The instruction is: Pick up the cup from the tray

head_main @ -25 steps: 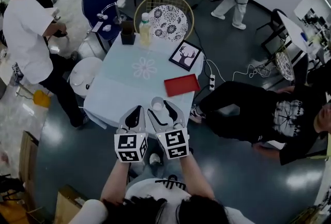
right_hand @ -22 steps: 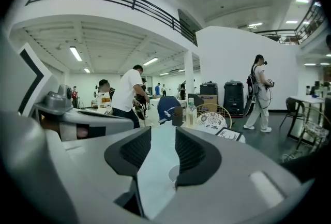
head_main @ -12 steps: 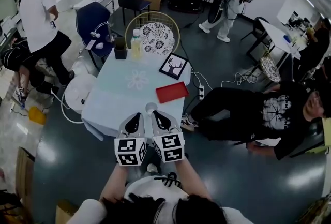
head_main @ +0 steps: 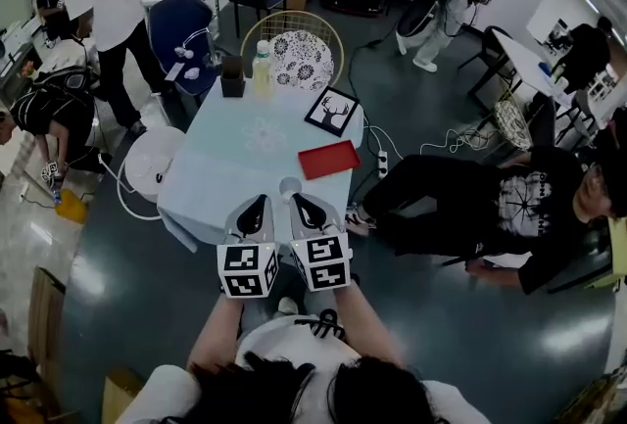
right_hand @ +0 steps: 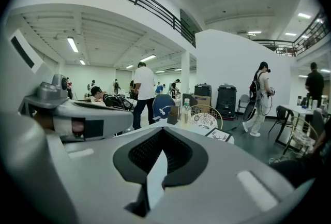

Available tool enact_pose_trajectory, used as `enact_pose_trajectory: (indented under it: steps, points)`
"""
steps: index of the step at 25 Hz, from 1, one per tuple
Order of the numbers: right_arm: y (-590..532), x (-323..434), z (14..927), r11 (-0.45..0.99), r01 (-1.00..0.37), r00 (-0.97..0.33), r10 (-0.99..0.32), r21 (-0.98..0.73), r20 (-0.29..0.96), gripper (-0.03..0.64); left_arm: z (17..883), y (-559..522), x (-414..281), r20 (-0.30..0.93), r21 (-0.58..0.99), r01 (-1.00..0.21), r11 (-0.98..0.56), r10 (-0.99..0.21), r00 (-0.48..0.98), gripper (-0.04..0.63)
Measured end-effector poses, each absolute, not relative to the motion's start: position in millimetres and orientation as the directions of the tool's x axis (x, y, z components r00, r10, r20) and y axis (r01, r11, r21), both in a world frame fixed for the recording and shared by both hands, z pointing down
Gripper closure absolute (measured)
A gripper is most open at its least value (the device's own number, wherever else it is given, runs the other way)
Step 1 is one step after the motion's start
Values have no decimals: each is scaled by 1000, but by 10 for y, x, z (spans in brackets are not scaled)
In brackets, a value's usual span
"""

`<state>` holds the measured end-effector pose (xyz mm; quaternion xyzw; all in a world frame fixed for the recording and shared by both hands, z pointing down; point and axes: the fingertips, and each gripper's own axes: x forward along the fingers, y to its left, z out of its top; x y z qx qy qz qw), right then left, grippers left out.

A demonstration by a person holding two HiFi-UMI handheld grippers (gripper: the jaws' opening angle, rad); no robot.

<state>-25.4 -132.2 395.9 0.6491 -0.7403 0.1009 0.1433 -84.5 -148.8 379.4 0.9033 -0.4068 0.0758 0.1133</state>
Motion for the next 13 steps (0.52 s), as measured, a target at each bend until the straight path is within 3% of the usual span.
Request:
enact_pose_trajectory:
  steps: [13]
  points:
    - [-1328,-166,4017,113,-994,-110,-927,-12,359,595,3833,-1498,-751,250,149,-740,-656,-699,670,595]
